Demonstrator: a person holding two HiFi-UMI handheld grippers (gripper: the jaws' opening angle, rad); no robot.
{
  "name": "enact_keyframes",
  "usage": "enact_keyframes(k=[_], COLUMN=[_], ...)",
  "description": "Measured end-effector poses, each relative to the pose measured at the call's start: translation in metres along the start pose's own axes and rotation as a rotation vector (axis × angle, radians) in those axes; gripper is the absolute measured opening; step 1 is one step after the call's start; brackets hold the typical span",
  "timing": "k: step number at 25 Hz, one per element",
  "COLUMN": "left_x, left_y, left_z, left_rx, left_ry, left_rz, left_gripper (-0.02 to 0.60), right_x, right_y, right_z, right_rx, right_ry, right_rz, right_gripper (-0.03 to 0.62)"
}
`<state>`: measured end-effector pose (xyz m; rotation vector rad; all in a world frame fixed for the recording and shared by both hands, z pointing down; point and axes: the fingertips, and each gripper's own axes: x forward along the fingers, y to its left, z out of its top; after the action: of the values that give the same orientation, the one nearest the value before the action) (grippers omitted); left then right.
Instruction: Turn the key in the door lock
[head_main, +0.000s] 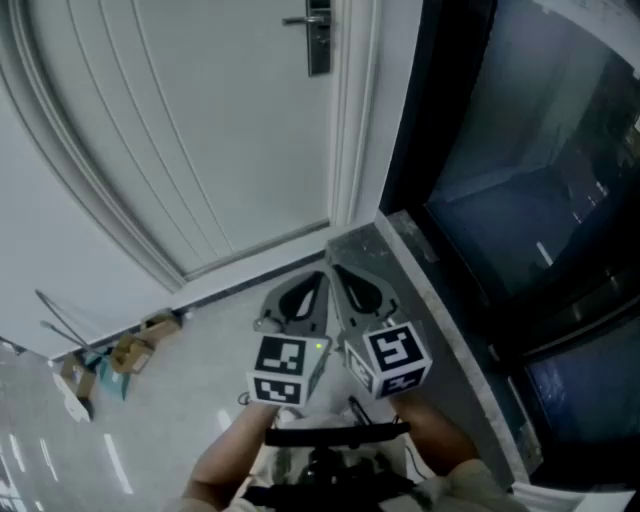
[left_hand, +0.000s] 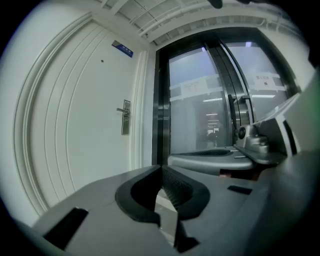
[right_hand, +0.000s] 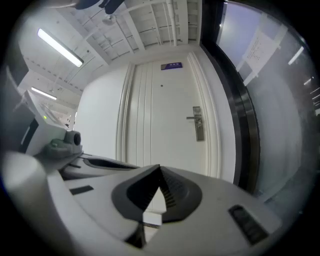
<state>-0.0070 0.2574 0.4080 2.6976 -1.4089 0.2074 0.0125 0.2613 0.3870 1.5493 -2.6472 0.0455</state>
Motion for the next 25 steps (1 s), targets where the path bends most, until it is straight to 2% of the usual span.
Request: enact_keyframes(k=[7,14,25], left_x=[0.003,0.012,0.045], left_y=[-0.007,-0.015,-0.042], left_z=[-0.002,0.000,0.006], left_rx=[-0.002,-0.013,0.013], left_ry=[0.004,0.000,0.015], left_rz=[0.011,0.031,0.067], left_gripper=[0.021,0.021,0.021], right_x=[-0.006,-0.011,-0.023], right_y=[-0.003,-0.013,-0.060], right_z=[0.005,0.007,0.008], right_rx=[0.047,0.027,-0.005], right_ry=[-0.020,-0.030,-0.046], right_rz=[-0.006,0.006,0.003], right_gripper=[0.006,0.006,0.006])
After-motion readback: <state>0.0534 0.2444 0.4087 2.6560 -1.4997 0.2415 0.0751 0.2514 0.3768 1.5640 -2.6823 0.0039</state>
